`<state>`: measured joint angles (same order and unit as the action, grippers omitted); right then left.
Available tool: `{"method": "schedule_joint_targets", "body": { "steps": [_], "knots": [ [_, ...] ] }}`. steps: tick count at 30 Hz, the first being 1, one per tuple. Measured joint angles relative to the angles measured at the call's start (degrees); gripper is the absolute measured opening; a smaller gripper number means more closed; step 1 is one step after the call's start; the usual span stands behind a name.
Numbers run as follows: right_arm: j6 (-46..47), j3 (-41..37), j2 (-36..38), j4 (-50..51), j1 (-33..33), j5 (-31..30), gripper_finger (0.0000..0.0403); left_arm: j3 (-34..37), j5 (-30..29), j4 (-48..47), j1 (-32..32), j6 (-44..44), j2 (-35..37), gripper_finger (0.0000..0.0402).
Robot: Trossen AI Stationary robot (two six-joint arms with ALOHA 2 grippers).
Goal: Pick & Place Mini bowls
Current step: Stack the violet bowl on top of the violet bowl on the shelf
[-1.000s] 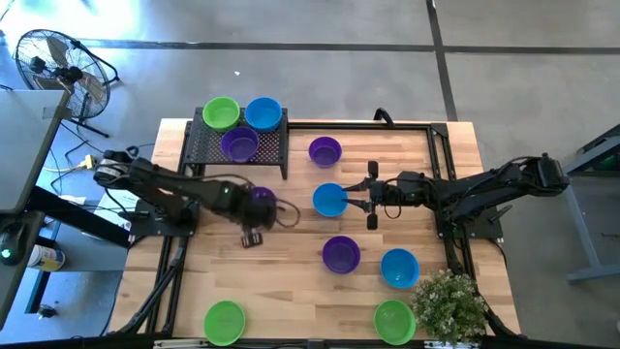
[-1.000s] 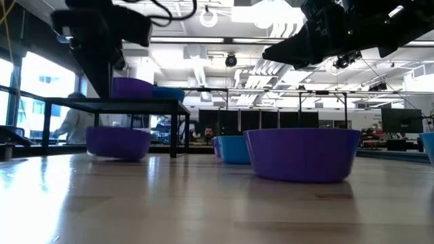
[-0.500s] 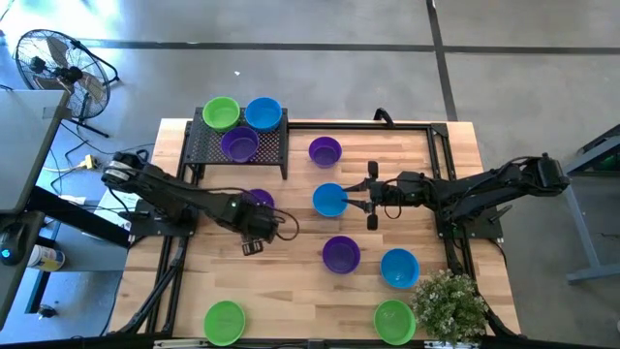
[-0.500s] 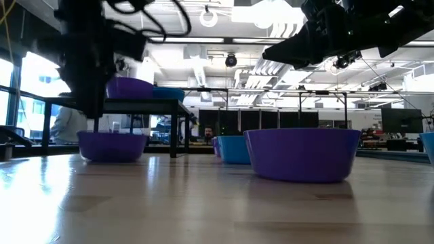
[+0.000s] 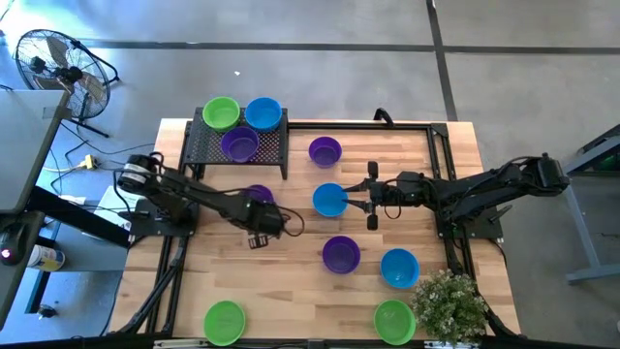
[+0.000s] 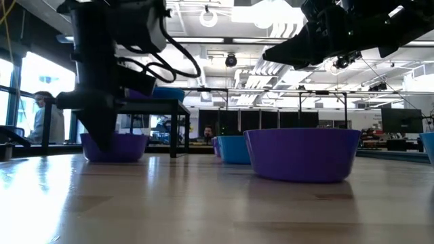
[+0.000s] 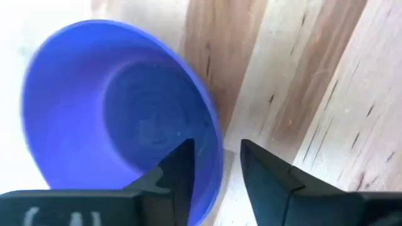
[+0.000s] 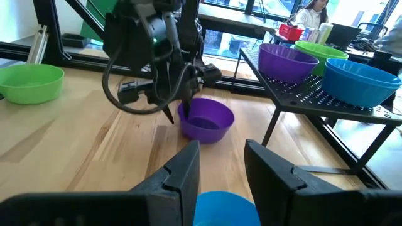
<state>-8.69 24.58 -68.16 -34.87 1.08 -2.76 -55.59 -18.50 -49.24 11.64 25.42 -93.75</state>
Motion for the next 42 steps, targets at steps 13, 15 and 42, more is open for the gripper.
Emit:
{"method": "schedule_joint_targets", "body": {
  "steps": [13, 15, 42],
  "knots": [
    [-0.3, 0.0, 0.0, 0.55, 0.0, -0.02, 0.0114, -2.24, 4.44, -3.34, -0.76, -5.25, 0.31, 0.001],
    [-0.28, 0.0, 0.0, 0.63, 0.0, -0.02, 0.0114, -4.25, 4.44, -6.37, -0.76, -5.21, 1.97, 0.0006],
    [0.29, 0.0, 0.0, 1.22, 0.0, -0.02, 0.0114, -36.04, 2.54, -32.5, -27.04, -17.42, 15.98, 0.0001]
  ]
}}
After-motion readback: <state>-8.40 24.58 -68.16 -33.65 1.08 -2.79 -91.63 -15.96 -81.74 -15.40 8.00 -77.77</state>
